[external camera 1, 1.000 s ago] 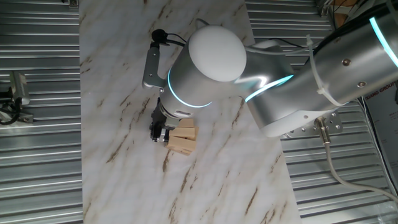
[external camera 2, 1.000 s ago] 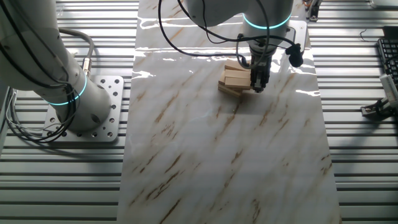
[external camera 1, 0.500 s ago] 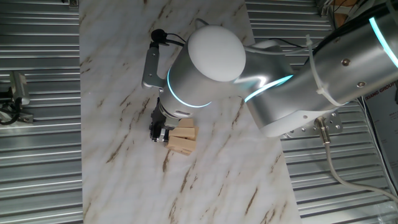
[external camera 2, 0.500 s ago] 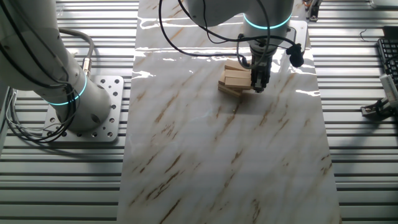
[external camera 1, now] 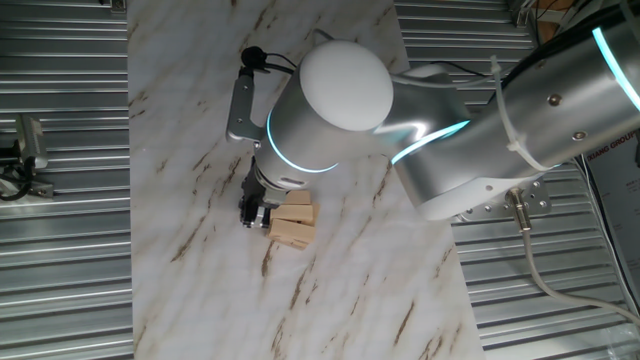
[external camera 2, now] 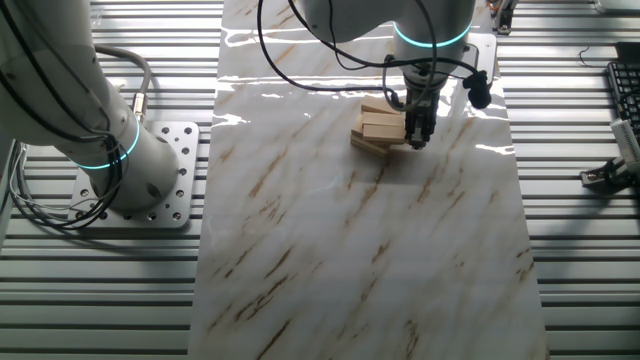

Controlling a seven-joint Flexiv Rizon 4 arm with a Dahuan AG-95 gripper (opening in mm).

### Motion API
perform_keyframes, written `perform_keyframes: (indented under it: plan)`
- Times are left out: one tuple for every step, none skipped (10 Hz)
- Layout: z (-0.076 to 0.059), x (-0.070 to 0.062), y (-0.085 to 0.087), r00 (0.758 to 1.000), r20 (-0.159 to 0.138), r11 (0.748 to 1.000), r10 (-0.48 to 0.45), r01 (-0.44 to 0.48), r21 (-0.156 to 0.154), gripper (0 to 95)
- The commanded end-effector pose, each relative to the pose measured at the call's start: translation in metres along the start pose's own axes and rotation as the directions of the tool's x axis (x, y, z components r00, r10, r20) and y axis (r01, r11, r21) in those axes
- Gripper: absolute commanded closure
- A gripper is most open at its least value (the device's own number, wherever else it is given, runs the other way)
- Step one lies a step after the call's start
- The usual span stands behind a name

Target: Play Jenga

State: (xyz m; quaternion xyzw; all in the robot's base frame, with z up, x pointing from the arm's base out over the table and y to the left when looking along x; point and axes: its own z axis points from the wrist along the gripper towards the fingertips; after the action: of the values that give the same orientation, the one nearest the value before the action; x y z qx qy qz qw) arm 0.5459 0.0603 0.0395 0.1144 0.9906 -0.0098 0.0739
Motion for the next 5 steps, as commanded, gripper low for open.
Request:
perform_keyframes:
  plan:
    - [0.0, -0.0002, 0.0001, 1.0, -0.001, 1.0, 0.0, 0.0, 0.001, 95.0]
    - [-0.0001, -0.0008, 0.0001, 1.0, -0.001, 1.0, 0.0, 0.0, 0.001, 95.0]
    - [-0.0001, -0.001, 0.0001, 1.0, -0.002, 1.0, 0.0, 0.0, 0.001, 95.0]
    - [-0.0002, -0.0014, 0.0001, 1.0, -0.002, 1.0, -0.001, 0.001, 0.0, 95.0]
    - [-0.0002, -0.0018, 0.0001, 1.0, -0.002, 1.0, -0.002, 0.002, 0.0, 95.0]
